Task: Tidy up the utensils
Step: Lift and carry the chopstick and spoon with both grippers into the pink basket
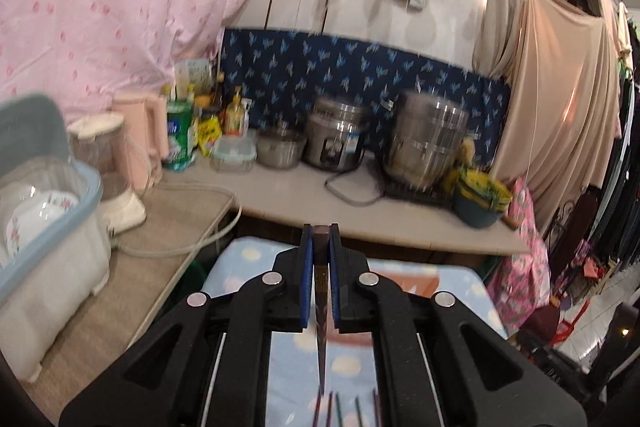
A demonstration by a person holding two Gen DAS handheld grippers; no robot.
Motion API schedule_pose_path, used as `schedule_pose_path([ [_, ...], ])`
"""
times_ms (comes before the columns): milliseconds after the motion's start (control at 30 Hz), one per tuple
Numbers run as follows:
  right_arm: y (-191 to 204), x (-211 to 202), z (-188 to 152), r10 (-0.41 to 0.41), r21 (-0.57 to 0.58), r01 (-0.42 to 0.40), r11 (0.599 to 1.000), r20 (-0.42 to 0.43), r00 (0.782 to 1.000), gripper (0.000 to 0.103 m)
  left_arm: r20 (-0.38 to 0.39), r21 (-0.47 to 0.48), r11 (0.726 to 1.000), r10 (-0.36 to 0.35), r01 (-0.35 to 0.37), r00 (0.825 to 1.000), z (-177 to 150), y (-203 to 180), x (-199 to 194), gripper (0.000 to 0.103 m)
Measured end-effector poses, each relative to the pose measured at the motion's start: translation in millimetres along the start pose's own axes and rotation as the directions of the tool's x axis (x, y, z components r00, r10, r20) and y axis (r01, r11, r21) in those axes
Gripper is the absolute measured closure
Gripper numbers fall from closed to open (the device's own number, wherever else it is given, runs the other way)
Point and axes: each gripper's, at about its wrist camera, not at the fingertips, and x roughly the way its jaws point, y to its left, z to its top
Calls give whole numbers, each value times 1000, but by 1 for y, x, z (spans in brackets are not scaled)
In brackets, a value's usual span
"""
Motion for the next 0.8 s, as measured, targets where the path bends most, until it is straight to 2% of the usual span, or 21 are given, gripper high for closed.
schedule_pose_path([
  [167,10,22,30,41,7,-42,999,33,999,101,95,-22,1000,-12,14,995,33,-18,18,96],
  [300,19,44,50,54,4,-54,999,54,997,101,124,-39,999,-15,20,992,46,-27,41,96],
  [467,20,75,61,60,4,-61,998,40,997,101,109,-43,999,-6,11,994,42,-31,76,96],
  [800,8,130,49,26,-6,-26,1000,-30,999,101,38,-20,1000,5,-4,999,13,-32,129,96],
])
